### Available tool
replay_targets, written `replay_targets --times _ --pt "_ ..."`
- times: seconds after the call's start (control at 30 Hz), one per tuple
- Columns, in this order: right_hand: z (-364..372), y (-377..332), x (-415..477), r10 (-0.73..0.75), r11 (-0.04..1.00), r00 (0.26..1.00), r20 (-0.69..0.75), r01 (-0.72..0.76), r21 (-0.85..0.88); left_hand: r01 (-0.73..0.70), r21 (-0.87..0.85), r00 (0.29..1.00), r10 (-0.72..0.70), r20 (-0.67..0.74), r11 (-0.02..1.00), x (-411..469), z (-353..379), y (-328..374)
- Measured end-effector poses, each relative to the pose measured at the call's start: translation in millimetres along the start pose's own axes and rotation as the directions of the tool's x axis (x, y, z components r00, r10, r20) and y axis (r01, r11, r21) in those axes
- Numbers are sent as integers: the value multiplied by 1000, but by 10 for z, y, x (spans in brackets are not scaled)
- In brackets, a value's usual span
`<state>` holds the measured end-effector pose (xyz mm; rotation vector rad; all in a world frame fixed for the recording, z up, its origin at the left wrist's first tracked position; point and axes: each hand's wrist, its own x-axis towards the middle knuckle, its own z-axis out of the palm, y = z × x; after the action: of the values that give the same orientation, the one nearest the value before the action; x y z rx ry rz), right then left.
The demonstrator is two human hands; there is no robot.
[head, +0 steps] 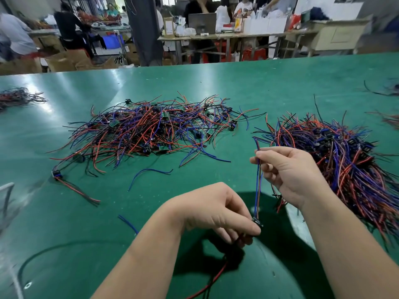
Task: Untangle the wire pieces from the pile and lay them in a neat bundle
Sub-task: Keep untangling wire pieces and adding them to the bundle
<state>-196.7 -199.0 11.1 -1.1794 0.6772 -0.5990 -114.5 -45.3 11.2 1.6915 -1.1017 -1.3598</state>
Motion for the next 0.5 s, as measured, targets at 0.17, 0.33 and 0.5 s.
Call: replay_targets --times 0.17,0.33,0.5 --pt "-2 10 14 -29 999 998 -61 32 40 7 50 994 -13 106 999 -82 -107 -14" --pt "-36 -4 38 13 978 993 -118 11 206 31 119 981 -53 187 992 -102 -134 -45" --pt "-61 -11 67 -133 987 978 -160 146 73 -96 -139 971 62 -230 986 36 -145 -69"
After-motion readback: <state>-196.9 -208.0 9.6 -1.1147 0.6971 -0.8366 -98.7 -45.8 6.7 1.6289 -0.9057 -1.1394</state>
